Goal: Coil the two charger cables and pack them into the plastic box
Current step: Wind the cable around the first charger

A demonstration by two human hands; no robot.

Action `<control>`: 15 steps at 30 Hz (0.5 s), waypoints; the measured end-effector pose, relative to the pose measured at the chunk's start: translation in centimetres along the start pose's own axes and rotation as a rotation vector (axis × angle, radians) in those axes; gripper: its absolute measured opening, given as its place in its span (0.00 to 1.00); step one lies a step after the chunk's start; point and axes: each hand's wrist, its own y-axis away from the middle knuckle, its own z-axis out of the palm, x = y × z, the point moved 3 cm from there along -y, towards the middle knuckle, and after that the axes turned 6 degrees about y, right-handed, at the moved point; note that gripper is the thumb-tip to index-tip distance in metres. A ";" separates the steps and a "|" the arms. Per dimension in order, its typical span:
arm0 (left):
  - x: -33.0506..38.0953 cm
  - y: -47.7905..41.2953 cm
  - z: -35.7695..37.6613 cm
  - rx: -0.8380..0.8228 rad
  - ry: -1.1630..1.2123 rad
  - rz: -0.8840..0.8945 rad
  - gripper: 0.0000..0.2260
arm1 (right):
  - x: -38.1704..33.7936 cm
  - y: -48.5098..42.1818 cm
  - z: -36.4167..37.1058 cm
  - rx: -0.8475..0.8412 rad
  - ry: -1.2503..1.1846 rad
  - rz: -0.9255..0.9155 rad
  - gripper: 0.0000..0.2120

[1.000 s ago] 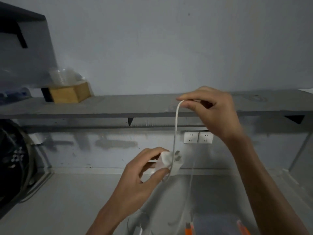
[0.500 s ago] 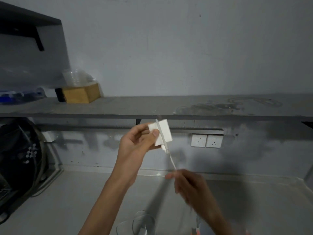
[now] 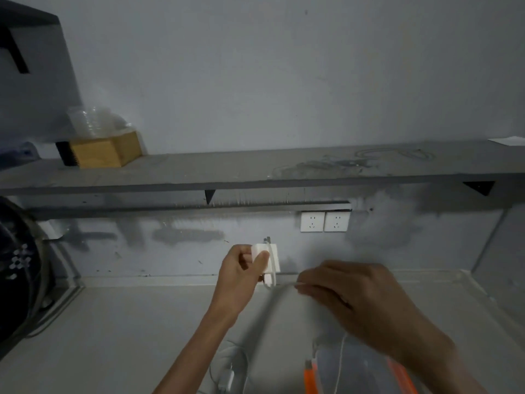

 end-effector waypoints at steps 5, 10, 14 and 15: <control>1.7 2.1 1.8 -0.087 -0.021 0.036 0.09 | 0.4 -2.2 -4.3 0.034 0.053 -0.148 0.10; 2.9 0.1 2.4 -0.014 0.221 -0.232 0.12 | -0.2 -1.3 -3.9 0.002 0.067 -0.192 0.12; 2.4 0.4 2.5 0.038 0.155 -0.196 0.12 | -0.1 -0.8 -2.9 0.001 0.039 -0.192 0.12; 2.5 0.9 2.6 0.011 0.112 -0.137 0.13 | 0.3 -1.1 -3.2 0.041 0.044 -0.185 0.12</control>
